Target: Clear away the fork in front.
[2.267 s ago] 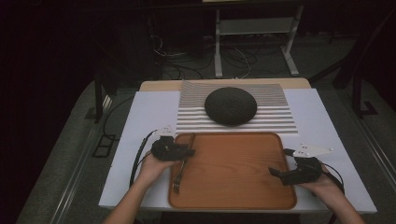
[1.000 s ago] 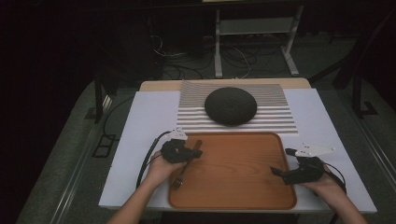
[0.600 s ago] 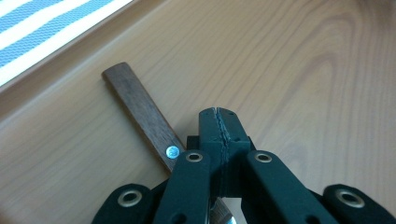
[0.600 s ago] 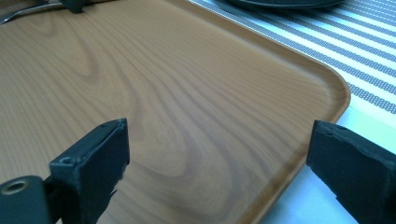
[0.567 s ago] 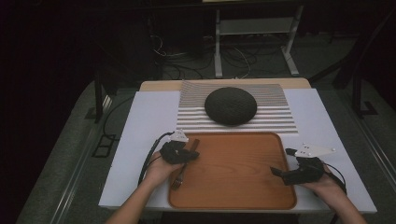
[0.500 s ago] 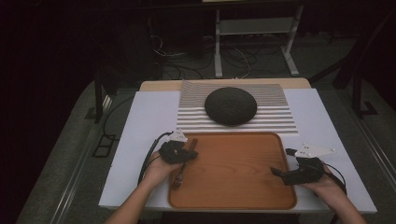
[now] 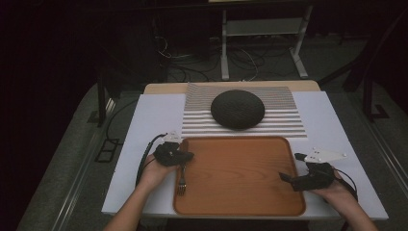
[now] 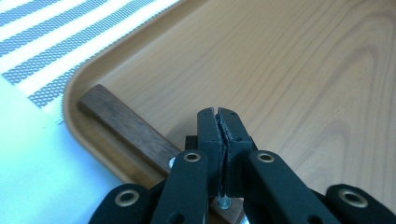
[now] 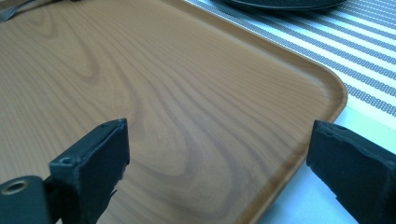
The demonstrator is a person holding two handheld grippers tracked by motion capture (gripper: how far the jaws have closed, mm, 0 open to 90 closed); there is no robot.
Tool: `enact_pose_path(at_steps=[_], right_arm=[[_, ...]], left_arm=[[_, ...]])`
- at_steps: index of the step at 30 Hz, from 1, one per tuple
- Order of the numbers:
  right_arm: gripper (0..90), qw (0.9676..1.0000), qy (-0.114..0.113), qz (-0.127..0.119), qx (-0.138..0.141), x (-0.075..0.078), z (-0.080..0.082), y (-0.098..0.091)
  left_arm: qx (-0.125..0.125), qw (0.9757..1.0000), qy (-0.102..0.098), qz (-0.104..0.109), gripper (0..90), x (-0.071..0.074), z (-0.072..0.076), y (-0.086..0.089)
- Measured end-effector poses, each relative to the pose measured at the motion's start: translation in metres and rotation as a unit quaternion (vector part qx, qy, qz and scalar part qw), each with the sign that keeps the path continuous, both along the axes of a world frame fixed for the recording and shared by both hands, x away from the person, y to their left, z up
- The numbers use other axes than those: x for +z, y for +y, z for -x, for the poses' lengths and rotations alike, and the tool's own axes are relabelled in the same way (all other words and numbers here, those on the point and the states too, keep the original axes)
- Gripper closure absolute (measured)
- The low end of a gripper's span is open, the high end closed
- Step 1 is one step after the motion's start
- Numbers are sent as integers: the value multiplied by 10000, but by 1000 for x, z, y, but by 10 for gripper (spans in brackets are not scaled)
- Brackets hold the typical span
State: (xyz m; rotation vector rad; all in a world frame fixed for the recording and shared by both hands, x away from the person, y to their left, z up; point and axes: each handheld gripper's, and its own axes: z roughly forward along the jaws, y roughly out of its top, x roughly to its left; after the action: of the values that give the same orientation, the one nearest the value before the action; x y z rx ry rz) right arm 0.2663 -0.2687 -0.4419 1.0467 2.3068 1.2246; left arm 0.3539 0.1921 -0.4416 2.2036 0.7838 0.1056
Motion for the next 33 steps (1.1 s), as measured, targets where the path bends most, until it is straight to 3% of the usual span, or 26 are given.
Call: enact_pose_path(at_steps=[4, 6, 10, 14, 21, 26, 33], right_arm=[[58, 10000, 0, 6, 3, 0, 0, 0], [58, 10000, 2, 12, 4, 0, 0, 1], [58, 10000, 9, -12, -8, 0, 0, 0], [58, 10000, 6, -20, -1, 0, 0, 0], [58, 10000, -1, -33, 20, 1, 1, 0], [58, 10000, -6, -77, 61, 2, 2, 0], [57, 9998, -38, -168, 96, 5, 3, 1]], left_arm=[[-65, 9999, -94, 17, 837, 2, 2, -1], [-71, 9998, -152, 134, 793, 5, 4, 0], [-37, 9989, -298, 361, 642, 13, 11, 1], [-25, 9976, -289, 636, 492, 19, 18, 7], [36, 9948, -533, 871, 291, 30, 32, 15], [-13, 9952, -610, 762, 164, 25, 41, 21], [101, 9945, -646, 812, 55, 22, 52, 31]])
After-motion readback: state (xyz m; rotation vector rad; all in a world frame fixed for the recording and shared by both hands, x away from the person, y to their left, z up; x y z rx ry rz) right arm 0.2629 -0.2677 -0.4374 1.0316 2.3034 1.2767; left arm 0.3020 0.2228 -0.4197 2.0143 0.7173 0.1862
